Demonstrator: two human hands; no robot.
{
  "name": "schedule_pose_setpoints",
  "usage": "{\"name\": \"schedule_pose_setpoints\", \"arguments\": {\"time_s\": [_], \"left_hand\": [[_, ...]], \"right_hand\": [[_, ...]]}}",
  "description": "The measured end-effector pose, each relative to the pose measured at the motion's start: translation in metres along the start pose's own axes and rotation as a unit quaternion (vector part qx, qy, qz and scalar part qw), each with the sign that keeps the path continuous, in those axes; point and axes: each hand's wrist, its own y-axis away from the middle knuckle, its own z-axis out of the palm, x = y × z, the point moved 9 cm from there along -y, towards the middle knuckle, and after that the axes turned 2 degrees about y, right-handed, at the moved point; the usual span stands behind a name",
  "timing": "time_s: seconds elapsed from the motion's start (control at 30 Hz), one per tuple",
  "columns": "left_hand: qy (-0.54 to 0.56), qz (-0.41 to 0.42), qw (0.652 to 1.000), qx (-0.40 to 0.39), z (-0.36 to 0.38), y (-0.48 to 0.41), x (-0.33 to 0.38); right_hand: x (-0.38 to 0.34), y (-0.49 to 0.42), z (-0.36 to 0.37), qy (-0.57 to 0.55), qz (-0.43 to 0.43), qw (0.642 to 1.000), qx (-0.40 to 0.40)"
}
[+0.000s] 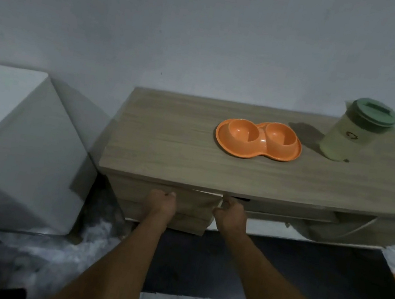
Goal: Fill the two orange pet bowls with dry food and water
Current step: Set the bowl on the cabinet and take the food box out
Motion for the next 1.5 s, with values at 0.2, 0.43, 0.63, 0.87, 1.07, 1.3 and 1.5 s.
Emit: {"name": "schedule_pose_setpoints", "arguments": {"time_s": [0.2, 0.43, 0.63, 0.87, 1.07, 1.3, 1.5], "left_hand": [[0.377, -0.101, 0.921, -0.001, 0.030, 0.007, 0.013], [0.384, -0.097, 0.918, 0.018, 0.030, -0.001, 0.019], [0.278, -0.098, 0.955, 0.035, 0.026, 0.023, 0.011], [-0.109, 0.011, 0.987, 0.118, -0.013, 0.079, -0.013], [-0.264, 0.069, 0.955, 0.119, -0.084, 0.109, -0.064], [-0.287, 0.068, 0.938, 0.181, -0.220, 0.123, -0.120], [-0.313, 0.132, 0.921, 0.193, -0.274, 0.128, -0.135]], "right_hand": [[0.023, -0.022, 0.029, -0.238, 0.115, 0.964, -0.005], [0.027, -0.036, 0.030, -0.274, 0.143, 0.951, -0.017], [0.032, -0.045, 0.006, -0.093, 0.125, 0.987, -0.028], [0.038, 0.011, 0.041, 0.106, 0.083, 0.971, -0.200], [-0.024, 0.068, 0.099, 0.215, -0.169, 0.942, -0.196], [-0.078, 0.198, 0.221, 0.440, -0.483, 0.699, -0.291], [-0.082, 0.230, 0.266, 0.540, -0.479, 0.627, -0.293]]}}
